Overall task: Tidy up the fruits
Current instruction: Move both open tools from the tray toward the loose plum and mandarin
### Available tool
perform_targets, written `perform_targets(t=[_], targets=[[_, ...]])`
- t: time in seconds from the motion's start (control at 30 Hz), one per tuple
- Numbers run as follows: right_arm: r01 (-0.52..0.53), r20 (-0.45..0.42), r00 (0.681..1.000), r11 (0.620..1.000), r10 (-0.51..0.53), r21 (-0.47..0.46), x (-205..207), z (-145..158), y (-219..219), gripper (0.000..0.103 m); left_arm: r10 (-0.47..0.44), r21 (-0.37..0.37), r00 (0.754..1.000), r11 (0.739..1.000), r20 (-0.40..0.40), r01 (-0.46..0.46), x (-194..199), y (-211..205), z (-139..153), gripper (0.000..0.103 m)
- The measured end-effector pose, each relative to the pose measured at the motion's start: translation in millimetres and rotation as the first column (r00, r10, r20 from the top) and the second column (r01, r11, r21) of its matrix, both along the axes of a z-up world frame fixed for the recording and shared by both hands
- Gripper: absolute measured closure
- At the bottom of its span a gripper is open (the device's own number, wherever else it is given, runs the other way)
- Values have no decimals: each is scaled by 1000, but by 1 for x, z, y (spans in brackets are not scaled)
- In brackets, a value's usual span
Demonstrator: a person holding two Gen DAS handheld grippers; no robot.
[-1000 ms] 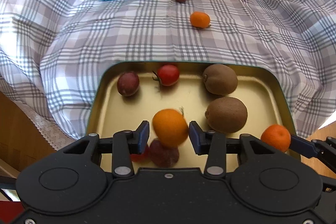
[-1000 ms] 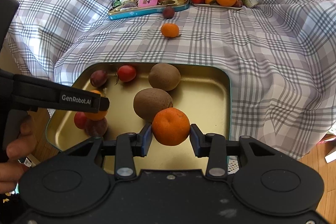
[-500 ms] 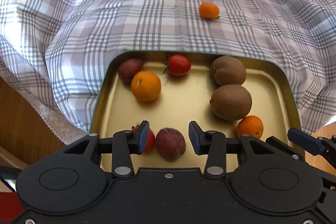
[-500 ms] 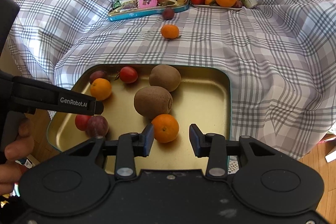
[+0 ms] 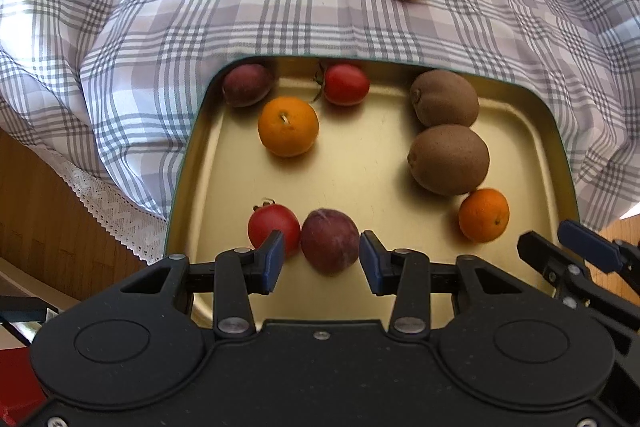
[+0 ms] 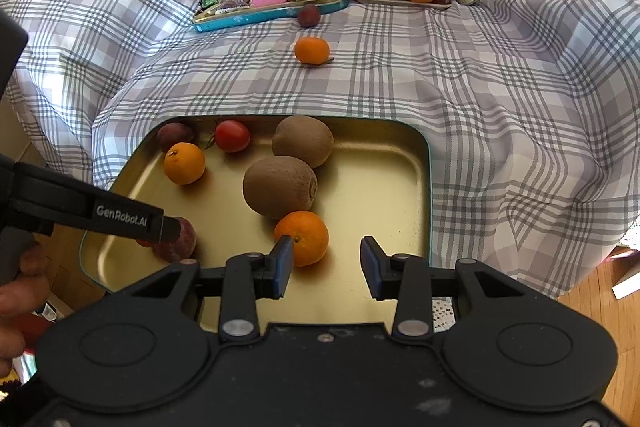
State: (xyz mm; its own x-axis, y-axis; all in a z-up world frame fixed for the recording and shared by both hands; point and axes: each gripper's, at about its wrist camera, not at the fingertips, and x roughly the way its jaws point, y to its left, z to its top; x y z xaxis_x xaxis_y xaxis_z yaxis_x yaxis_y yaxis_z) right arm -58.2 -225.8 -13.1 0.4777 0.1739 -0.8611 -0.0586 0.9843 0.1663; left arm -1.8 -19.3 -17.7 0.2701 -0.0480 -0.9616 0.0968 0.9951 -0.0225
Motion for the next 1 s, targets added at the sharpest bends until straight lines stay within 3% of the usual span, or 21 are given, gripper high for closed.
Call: perform_targets(t=[1.0], targets=[[-25,-137,990,1000,27,19,29,-9,2,63,-16,14,979,1000,-204,19,11,-1,-1,53]])
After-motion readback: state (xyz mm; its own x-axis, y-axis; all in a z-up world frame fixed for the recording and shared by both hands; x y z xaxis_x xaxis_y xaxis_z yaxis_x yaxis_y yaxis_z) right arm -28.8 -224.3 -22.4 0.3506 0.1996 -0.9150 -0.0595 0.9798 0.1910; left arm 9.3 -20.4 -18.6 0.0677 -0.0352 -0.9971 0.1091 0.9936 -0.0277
